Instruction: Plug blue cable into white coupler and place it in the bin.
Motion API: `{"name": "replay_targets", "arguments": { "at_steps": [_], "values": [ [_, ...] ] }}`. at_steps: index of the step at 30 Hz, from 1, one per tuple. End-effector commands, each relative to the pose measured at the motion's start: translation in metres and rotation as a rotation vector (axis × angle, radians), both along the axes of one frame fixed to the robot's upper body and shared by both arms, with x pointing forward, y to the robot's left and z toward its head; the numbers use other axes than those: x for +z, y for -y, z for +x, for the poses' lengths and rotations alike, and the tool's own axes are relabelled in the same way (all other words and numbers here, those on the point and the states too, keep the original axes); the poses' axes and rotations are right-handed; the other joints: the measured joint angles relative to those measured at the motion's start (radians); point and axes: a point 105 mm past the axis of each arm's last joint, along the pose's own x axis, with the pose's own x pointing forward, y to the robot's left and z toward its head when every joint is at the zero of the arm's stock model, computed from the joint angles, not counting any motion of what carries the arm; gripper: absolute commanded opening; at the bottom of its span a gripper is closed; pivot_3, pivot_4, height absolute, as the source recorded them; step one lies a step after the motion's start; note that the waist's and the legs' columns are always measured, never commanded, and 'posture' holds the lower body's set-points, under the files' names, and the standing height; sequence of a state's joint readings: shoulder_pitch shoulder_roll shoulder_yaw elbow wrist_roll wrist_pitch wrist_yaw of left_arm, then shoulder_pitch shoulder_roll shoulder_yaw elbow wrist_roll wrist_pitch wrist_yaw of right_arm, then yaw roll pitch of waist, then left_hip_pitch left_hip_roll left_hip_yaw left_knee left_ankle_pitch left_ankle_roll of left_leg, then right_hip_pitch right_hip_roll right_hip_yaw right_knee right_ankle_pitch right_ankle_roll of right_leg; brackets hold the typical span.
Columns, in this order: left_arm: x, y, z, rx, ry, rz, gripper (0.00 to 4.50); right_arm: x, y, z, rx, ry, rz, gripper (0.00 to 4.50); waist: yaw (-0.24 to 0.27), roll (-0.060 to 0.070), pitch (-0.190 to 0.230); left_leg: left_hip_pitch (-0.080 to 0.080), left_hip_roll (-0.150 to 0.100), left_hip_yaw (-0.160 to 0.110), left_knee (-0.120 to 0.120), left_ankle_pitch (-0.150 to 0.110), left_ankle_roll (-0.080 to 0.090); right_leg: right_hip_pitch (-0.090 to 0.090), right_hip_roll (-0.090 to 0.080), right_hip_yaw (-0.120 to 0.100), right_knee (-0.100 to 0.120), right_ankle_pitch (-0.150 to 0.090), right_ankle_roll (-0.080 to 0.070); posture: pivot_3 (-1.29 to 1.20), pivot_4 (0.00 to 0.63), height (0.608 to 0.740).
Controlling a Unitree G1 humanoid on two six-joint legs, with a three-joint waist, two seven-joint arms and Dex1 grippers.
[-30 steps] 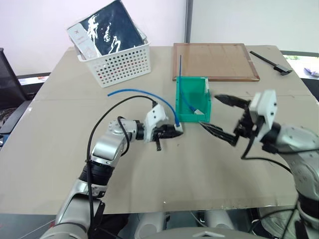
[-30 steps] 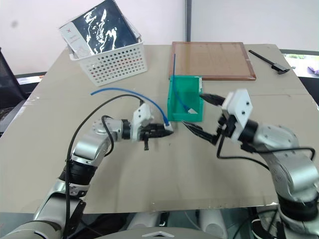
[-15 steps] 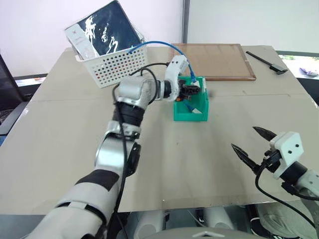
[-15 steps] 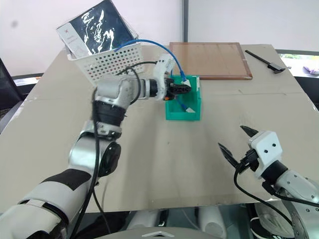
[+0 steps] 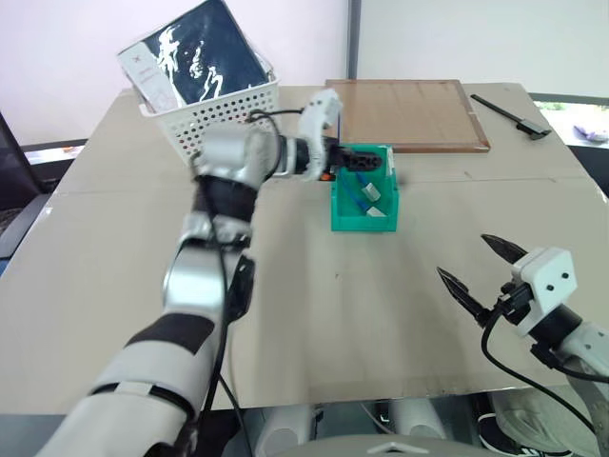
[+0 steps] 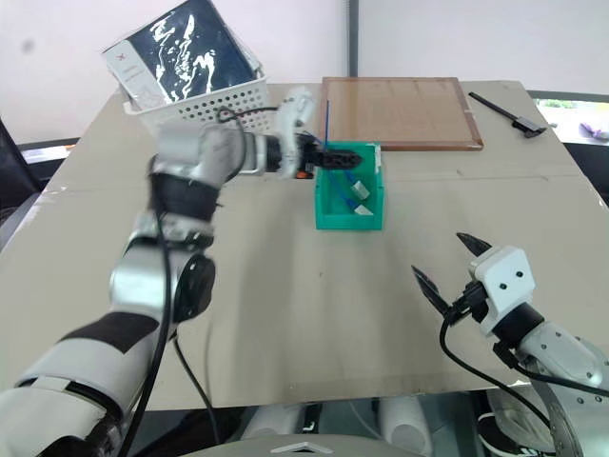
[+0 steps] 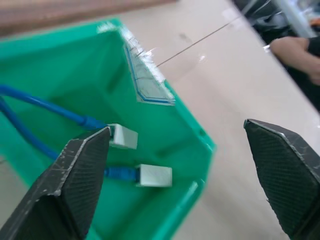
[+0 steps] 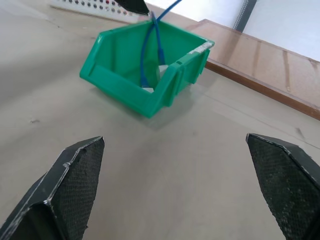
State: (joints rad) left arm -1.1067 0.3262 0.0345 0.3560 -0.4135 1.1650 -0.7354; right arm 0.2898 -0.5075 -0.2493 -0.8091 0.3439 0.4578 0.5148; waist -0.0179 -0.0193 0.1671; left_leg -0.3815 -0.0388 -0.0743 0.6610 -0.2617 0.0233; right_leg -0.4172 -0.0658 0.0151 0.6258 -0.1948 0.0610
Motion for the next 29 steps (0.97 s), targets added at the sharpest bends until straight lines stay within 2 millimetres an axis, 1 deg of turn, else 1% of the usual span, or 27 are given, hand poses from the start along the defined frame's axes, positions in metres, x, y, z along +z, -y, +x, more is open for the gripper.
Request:
{"name": "replay_targets", "arguments": {
  "at_steps": [1,2,3,4,5,7,9,11,12,15,18,20,23,26,29],
  "values": [
    [0.018,-0.018,-0.023,0.014,0.307,-0.038,4.44,0.009,0.003,0.003,0.017,0.044,0.013,4.5,0.003,0.0,0.0,0.0,0.0,0.0,-0.001,0.001,-0.003,0.0,0.0,0.0,0.0,0.0,0.0,0.0,0.15,0.74],
    [0.014,-0.021,-0.03,0.003,0.345,-0.036,4.44,0.009,0.005,0.004,0.018,0.044,0.014,4.5,0.007,0.0,0.0,0.001,0.0,0.001,-0.001,0.002,-0.003,0.0,-0.001,0.001,0.0,0.0,0.0,0.0,0.15,0.74],
    [0.007,-0.03,-0.039,0.006,0.346,-0.049,4.44,0.009,0.007,0.007,0.021,0.043,0.018,4.5,0.009,0.0,0.0,0.0,0.0,0.001,-0.001,0.002,-0.003,-0.001,-0.001,0.001,0.0,0.0,-0.001,0.0,0.15,0.74],
    [0.001,-0.042,-0.045,0.034,0.389,-0.051,4.44,0.008,0.009,0.009,0.024,0.042,0.021,4.5,0.011,0.0,0.001,0.0,0.0,0.001,-0.001,0.002,-0.003,-0.001,-0.001,0.001,0.0,0.0,-0.001,0.0,0.15,0.74],
    [-0.01,-0.051,-0.057,0.004,0.363,-0.072,4.44,0.007,0.011,0.011,0.029,0.041,0.021,4.5,0.012,0.0,0.001,-0.001,0.0,0.001,-0.001,0.002,-0.003,-0.001,-0.001,0.001,0.0,0.0,-0.001,0.0,0.15,0.74],
    [-0.025,-0.067,-0.069,0.03,0.37,-0.072,4.44,0.007,0.014,0.015,0.043,0.039,0.02,4.5,0.012,0.0,0.001,0.0,-0.001,0.001,-0.001,0.002,-0.003,-0.001,-0.002,0.001,-0.001,0.0,-0.001,0.0,0.15,0.74],
    [-0.03,-0.072,-0.081,0.033,0.406,-0.071,4.44,0.005,0.018,0.018,0.05,0.037,0.012,4.5,0.015,0.0,0.001,0.0,-0.001,0.001,-0.001,0.0,0.0,0.0,-0.002,0.0,-0.001,0.0,-0.001,0.0,0.15,0.74],
    [-0.045,-0.083,-0.093,0.037,0.389,-0.025,4.44,0.004,0.022,0.02,0.062,0.032,0.004,4.5,0.022,0.0,0.001,0.0,-0.001,0.001,-0.001,-0.001,0.002,0.0,-0.003,-0.001,-0.001,0.0,-0.001,0.0,0.15,0.74],
    [-0.053,-0.09,-0.1,0.039,0.386,0.002,4.44,0.003,0.024,0.021,0.066,0.027,0.0,4.5,0.025,0.0,0.001,0.0,-0.001,0.001,-0.001,-0.001,0.002,0.0,-0.003,-0.001,-0.001,0.0,-0.001,0.0,0.15,0.74],
    [-0.068,-0.11,-0.116,0.057,0.389,0.033,4.44,-0.002,0.032,0.018,0.074,0.004,-0.02,4.5,0.028,0.0,0.001,0.001,-0.001,0.001,-0.002,-0.001,0.002,0.0,-0.003,-0.001,-0.001,-0.002,-0.004,0.0,0.15,0.74],
    [-0.091,-0.134,-0.132,0.082,0.355,0.105,4.44,-0.009,0.046,0.011,0.063,-0.037,-0.043,4.5,0.033,0.0,0.001,0.0,-0.001,0.001,-0.002,-0.001,0.002,0.0,-0.003,-0.001,-0.001,-0.002,-0.005,0.0,0.15,0.74],
    [-0.103,-0.144,-0.14,0.094,0.336,0.142,4.44,-0.013,0.055,0.007,0.053,-0.061,-0.06,4.5,0.033,0.0,0.001,0.0,-0.001,0.001,-0.002,-0.001,0.002,0.0,-0.003,-0.001,-0.001,-0.002,-0.005,0.0,0.15,0.74],
    [-0.114,-0.154,-0.149,0.095,0.318,0.177,4.44,-0.019,0.069,0.0,0.038,-0.101,-0.084,4.5,0.033,0.0,0.001,0.001,-0.001,0.002,-0.002,-0.002,0.003,0.001,-0.004,-0.001,-0.002,-0.003,-0.005,0.0,0.15,0.74],
    [-0.114,-0.156,-0.151,0.101,0.3,0.146,4.44,-0.024,0.08,-0.004,0.027,-0.128,-0.103,4.5,0.033,0.0,0.001,0.002,-0.001,0.002,-0.002,-0.002,0.003,0.002,-0.004,-0.002,-0.002,-0.005,-0.002,0.0,0.15,0.74],
    [-0.115,-0.155,-0.152,0.086,0.305,0.156,4.44,-0.031,0.088,-0.006,0.016,-0.154,-0.107,4.5,0.031,0.0,0.001,0.002,0.0,0.002,-0.002,-0.002,0.003,0.002,-0.003,-0.002,-0.002,-0.004,-0.002,0.0,0.15,0.74]
  ]
}}
